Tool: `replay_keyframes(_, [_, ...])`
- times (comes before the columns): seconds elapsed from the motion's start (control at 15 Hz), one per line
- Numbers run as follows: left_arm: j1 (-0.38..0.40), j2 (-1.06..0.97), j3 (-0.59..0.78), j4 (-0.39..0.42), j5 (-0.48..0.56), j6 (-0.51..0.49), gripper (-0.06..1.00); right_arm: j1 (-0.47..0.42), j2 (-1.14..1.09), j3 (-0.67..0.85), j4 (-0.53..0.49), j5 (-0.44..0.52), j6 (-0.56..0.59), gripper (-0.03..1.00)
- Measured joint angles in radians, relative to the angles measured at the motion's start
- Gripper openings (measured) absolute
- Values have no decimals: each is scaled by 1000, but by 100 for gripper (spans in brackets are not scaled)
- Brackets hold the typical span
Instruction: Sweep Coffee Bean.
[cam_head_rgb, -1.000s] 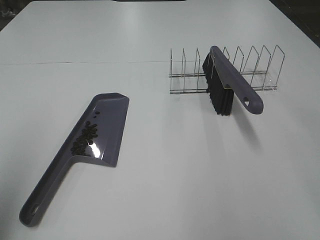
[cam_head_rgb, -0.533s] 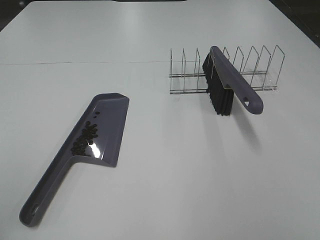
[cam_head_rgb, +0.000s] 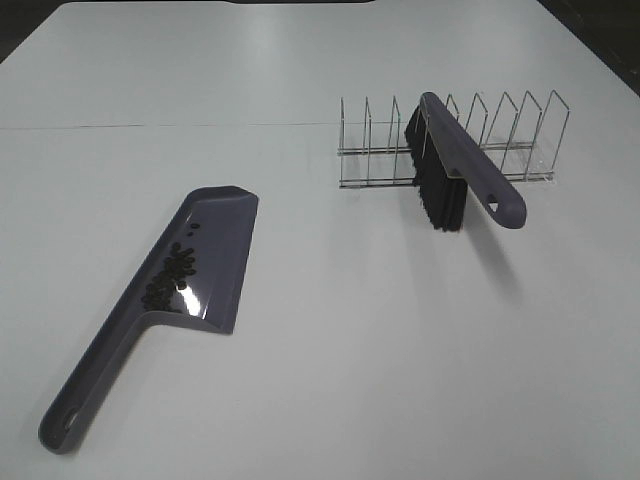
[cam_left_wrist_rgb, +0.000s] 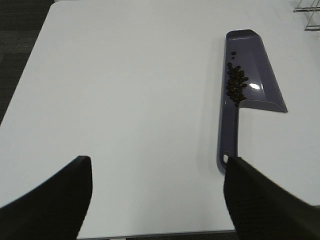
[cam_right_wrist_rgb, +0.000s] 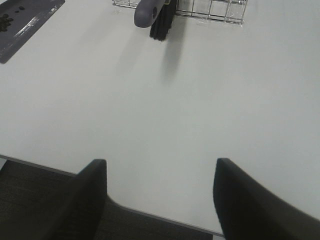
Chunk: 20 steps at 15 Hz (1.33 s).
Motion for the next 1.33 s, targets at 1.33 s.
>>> replay_keyframes(1.33, [60,-2,51,-33,-140,-15,66,0,-1,42,6,-117,-9,57])
